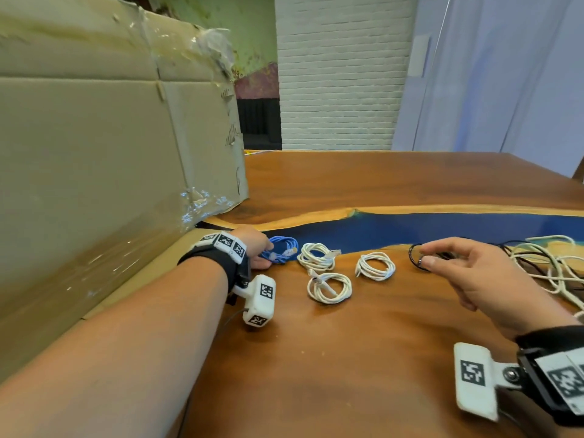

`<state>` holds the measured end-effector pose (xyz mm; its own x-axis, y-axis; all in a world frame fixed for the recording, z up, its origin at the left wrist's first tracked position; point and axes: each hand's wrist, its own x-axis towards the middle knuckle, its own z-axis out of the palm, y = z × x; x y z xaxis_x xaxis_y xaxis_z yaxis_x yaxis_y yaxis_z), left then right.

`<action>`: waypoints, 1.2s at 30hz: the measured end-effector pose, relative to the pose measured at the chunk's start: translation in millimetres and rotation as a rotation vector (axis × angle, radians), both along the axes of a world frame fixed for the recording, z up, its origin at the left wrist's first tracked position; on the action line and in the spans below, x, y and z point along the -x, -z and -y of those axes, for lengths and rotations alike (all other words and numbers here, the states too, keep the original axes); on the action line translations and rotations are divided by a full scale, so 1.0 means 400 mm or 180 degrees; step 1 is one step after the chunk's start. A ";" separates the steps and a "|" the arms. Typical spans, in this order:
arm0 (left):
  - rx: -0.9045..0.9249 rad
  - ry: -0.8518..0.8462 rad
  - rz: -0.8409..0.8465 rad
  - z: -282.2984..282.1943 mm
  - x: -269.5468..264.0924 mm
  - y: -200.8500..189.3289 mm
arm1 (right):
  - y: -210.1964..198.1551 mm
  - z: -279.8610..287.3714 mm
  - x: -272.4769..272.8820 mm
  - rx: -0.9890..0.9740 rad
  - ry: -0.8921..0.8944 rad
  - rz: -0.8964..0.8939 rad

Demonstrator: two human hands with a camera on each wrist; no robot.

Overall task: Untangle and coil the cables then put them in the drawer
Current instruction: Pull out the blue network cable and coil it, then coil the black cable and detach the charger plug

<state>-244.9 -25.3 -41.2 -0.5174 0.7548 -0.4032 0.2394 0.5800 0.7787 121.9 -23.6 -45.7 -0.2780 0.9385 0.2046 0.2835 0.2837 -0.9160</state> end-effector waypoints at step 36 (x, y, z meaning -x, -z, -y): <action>-0.1856 0.1757 -0.0421 -0.130 -0.609 -0.050 | 0.046 -0.114 -0.226 0.0723 0.1428 -0.0371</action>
<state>-1.3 26.7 -21.2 -0.0252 0.9848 0.1719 0.4834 -0.1385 0.8644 212.3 22.2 -64.3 0.1746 0.9846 -0.0126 0.2240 -0.0522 -0.9732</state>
